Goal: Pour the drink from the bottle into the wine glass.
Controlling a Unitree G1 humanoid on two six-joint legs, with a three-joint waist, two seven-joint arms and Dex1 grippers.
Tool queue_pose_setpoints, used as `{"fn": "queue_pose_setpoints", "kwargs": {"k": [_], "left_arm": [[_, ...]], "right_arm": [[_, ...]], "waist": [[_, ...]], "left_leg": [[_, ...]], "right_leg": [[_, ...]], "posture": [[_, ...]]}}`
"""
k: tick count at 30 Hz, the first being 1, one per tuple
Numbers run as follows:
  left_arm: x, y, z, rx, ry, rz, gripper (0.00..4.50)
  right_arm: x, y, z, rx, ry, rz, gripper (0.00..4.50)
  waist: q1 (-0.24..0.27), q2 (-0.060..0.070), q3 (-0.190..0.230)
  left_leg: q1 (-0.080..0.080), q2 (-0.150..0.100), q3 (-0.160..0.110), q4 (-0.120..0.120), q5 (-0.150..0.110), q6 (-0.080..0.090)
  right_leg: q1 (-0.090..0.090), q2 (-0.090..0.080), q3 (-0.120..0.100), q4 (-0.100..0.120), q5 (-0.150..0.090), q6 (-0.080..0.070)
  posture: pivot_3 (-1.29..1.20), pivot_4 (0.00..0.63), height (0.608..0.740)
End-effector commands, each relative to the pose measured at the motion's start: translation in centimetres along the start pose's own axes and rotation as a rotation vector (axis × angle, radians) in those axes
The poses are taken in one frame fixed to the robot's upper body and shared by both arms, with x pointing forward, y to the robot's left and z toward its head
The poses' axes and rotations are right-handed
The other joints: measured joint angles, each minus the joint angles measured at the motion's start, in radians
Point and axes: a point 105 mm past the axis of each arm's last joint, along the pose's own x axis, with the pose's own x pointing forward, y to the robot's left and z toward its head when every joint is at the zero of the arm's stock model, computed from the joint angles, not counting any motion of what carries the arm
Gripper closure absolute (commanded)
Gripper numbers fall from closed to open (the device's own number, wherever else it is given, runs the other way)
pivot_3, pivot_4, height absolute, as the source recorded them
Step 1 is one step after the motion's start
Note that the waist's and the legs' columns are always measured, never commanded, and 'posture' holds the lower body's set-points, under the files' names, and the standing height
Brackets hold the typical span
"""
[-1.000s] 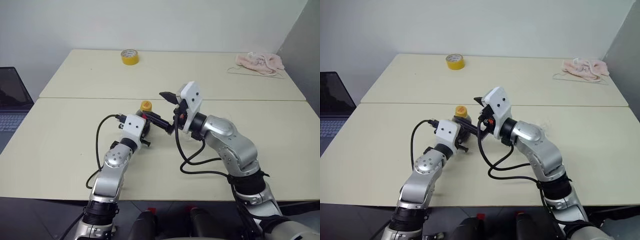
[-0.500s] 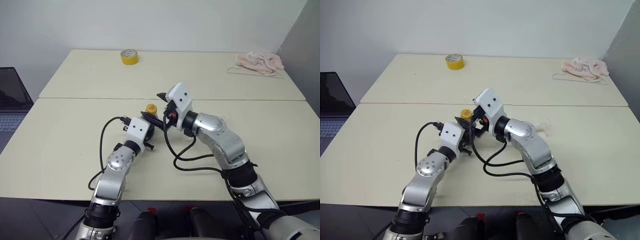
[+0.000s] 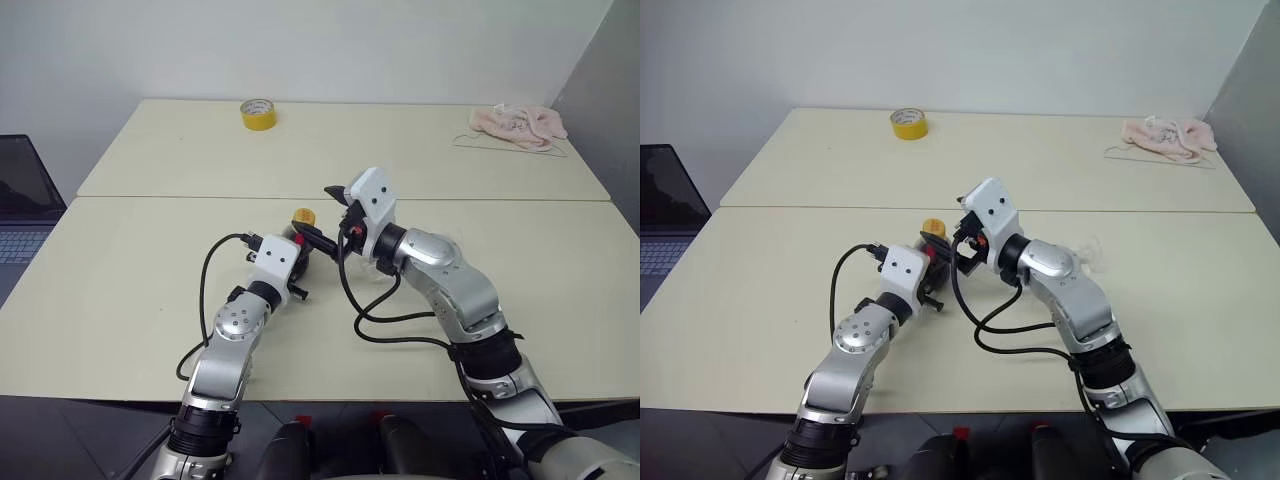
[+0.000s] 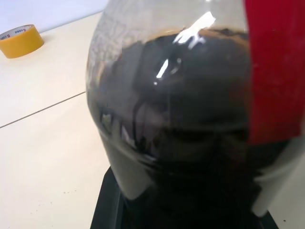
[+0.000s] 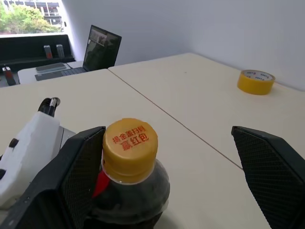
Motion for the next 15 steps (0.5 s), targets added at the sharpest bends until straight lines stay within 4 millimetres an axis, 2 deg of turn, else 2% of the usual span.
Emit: {"fn": "queue_pose_setpoints", "kwargs": {"k": [1,9,15], "left_arm": [[-0.3,0.7,2.4,0.017,-0.091,0.026,3.65],[-0.3,0.9,2.3,0.019,-0.09,0.033,3.65],[-0.3,1.1,2.3,0.021,-0.091,0.039,3.65]], "right_arm": [[-0.9,-1.4,0.2,-0.022,0.002,-0.072,0.0],[-2.2,-2.7,0.1,0.023,0.002,-0.121,0.0],[-3.8,-2.8,-0.7,0.018,0.041,-0.105,0.0]], "waist": [[0.0,0.0,0.0],[0.0,0.0,0.0],[0.002,0.0,0.0]], "left_leg": [[0.0,0.0,0.0,0.0,0.0,0.0],[0.0,0.0,0.0,0.0,0.0,0.0],[0.0,0.0,0.0,0.0,0.0,0.0]], "right_leg": [[0.0,0.0,0.0,0.0,0.0,0.0],[0.0,0.0,0.0,0.0,0.0,0.0],[0.0,0.0,0.0,0.0,0.0,0.0]], "posture": [[0.0,0.15,0.74],[0.0,0.15,0.74],[0.0,0.15,0.74]]}}
